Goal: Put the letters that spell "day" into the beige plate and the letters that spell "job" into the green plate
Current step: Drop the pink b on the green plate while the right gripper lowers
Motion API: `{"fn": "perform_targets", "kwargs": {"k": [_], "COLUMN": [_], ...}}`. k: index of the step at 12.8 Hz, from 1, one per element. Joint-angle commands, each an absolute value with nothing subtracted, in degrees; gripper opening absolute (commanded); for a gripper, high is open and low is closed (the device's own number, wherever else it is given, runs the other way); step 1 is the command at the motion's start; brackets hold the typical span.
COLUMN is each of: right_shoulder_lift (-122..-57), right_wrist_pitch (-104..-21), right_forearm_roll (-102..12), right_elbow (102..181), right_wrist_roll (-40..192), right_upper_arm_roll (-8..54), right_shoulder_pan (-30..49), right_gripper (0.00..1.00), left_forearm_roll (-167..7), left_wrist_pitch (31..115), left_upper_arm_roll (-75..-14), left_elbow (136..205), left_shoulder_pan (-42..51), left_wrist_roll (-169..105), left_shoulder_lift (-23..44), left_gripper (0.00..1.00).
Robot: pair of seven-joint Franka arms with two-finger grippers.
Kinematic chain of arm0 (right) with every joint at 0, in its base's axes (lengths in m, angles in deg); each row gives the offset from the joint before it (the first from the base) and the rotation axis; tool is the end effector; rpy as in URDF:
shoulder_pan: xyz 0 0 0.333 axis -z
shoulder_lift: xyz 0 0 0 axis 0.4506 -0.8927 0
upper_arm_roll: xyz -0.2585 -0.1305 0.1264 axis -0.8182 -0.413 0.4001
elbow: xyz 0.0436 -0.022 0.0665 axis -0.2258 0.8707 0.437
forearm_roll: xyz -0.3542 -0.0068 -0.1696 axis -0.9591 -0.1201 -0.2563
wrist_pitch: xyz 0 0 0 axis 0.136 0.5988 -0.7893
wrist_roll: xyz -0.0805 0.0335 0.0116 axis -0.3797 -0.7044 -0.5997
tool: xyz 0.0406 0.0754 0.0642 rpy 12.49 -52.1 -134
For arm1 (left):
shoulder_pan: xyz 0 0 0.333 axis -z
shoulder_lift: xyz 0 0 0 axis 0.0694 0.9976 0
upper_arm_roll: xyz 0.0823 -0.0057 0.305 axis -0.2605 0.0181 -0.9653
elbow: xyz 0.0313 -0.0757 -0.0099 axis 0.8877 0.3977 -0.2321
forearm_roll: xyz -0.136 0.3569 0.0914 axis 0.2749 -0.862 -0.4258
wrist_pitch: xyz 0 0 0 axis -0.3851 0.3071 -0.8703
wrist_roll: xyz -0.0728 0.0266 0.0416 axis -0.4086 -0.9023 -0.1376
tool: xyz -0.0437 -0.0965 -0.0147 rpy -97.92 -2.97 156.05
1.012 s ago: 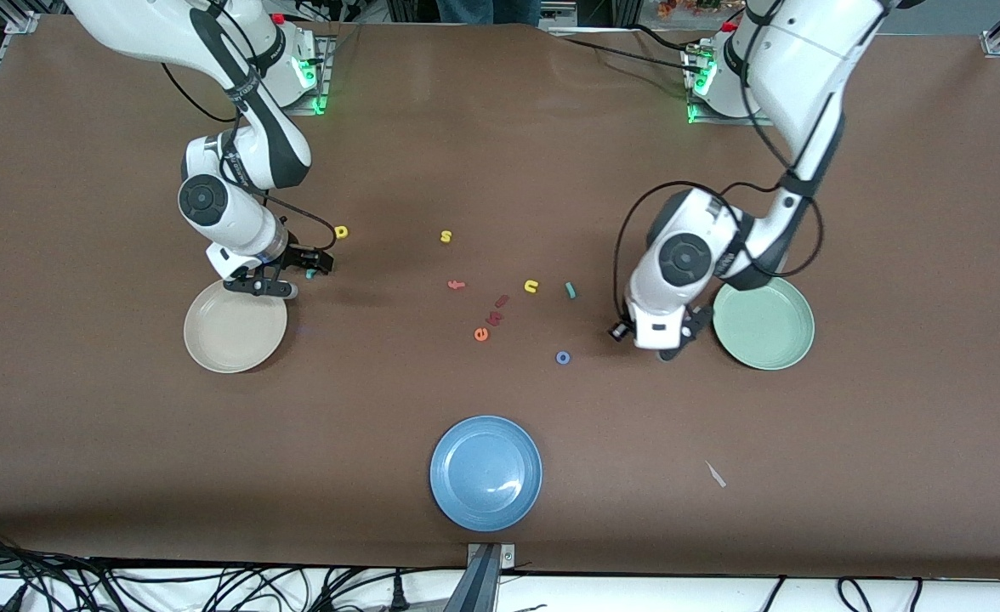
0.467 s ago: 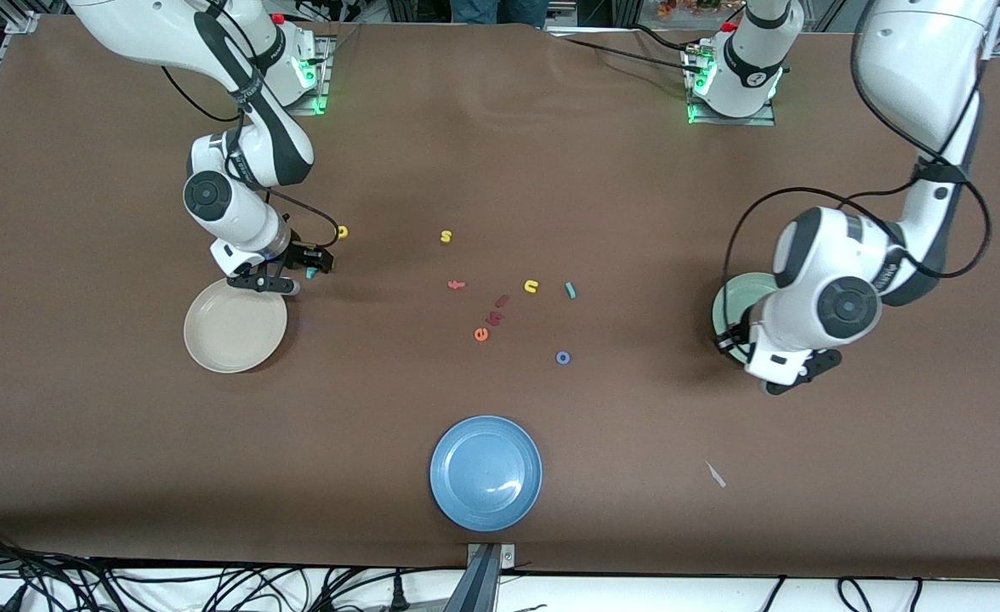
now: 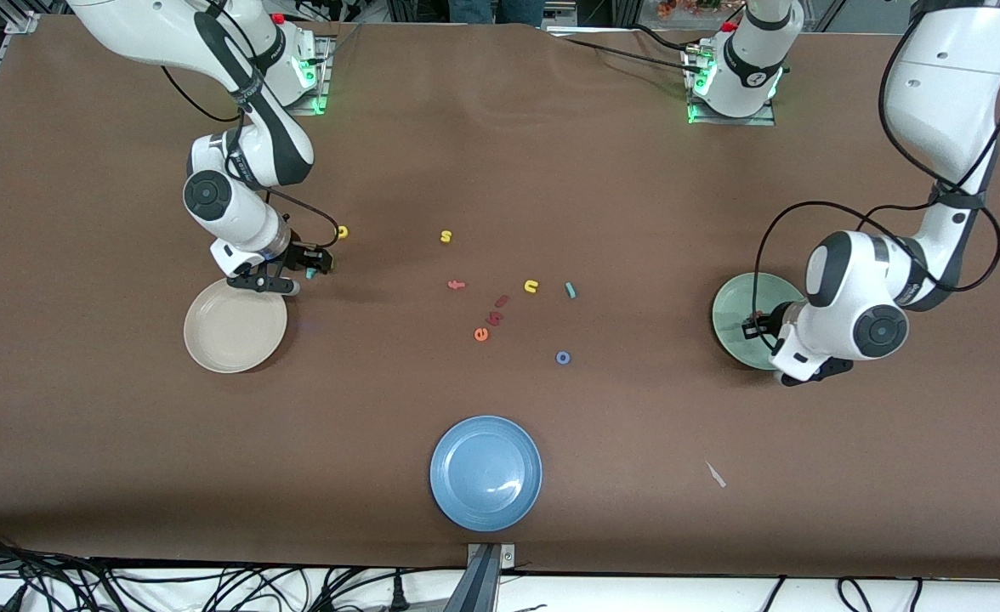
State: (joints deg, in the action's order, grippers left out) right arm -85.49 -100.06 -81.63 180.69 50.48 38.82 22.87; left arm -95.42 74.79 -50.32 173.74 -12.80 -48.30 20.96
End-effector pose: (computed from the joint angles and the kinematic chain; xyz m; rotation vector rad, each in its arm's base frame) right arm 0.4738 0.1251 0.1744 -3.0958 0.1810 0.1172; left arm 0.6149 -0.0268 0.1822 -3.0325 -0.4324 0.5231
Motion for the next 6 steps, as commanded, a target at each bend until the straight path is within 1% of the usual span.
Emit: {"fn": "perform_targets", "kwargs": {"k": [1, 3, 4, 6], "right_shoulder_lift": [-85.4, -85.4, -85.4, -85.4], "right_wrist_pitch": [-101.2, -101.2, -101.2, -101.2], "right_forearm_roll": [-81.0, -81.5, -81.6, -81.7], "right_elbow": [181.3, 181.0, 180.8, 180.6], "right_wrist_roll": [51.2, 51.3, 51.4, 52.1], "right_upper_arm_roll": [39.5, 39.5, 39.5, 39.5], "right_shoulder_pan": [23.6, 24.5, 24.7, 25.3], "right_gripper": [0.72, 0.72, 0.72, 0.72], "left_forearm_roll": [-95.0, -94.9, -94.1, -93.7], "left_wrist_pitch": [74.4, 72.3, 72.2, 72.7], "left_upper_arm_roll": [-49.9, -48.2, -45.8, -41.6], "left_elbow": [173.7, 172.5, 171.7, 168.0], "left_shoulder_pan": [-12.8, -12.1, -12.1, -10.6], "left_wrist_roll": [-47.5, -50.6, -56.0, -68.6], "left_shoulder_lift": [19.6, 17.6, 17.0, 17.8], "left_gripper": [1.0, 1.0, 1.0, 1.0]}}
